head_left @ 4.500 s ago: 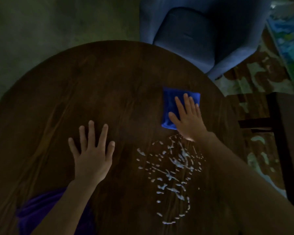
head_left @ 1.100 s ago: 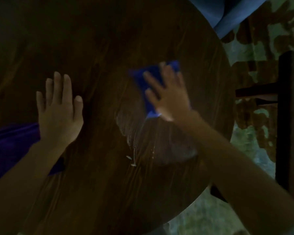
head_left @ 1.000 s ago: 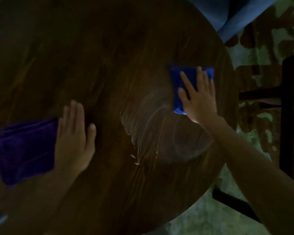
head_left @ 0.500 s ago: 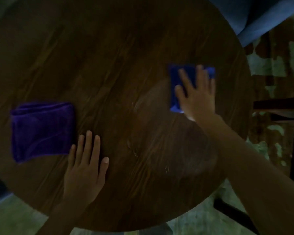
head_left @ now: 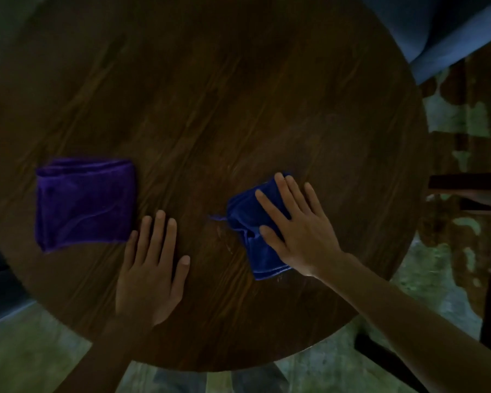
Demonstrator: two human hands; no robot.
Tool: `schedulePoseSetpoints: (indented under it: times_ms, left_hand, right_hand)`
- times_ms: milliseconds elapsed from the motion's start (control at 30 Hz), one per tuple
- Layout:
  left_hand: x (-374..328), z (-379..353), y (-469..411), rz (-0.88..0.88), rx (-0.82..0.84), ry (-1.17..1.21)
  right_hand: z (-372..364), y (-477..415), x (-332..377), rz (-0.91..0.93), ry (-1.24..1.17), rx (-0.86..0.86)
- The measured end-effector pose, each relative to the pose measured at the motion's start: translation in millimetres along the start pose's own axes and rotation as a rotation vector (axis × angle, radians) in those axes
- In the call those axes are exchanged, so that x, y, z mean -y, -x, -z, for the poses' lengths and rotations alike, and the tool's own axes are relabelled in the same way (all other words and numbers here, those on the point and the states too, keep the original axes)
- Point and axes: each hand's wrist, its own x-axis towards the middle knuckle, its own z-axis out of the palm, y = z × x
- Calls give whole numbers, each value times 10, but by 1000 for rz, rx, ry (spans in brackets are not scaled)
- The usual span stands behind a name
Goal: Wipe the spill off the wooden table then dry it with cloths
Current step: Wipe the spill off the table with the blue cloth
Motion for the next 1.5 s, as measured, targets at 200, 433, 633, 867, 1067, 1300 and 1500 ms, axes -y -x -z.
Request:
schedulePoseSetpoints:
  times_ms: [200,433,633,867,1067,1300,1500]
  left_hand:
    - [-29,19,-8,4,7,4]
    - [-49,16,-21,8,-4,-1]
    - [14,15,-33,10,17,-20]
    - [-77,-5,-26,22,-18,-9]
    - [-37,-18,-25,5,-23,-32]
    - [-64,-26,3,-7,-47,3]
    - [-85,-20,4,7,-45,1]
  right_hand:
    - [-159,114,273,118,-22,-42]
    - [213,-689,-953,-519,-126,-195]
    - [255,-737,-401,-360,-90,-197]
    - [112,-342,-293,381,43,-45]
    - [306,-956,-540,-436,-118,-209]
    - [-211,500,394,531,-7,103]
    - [190,-234,-1242,-464,-56,-148]
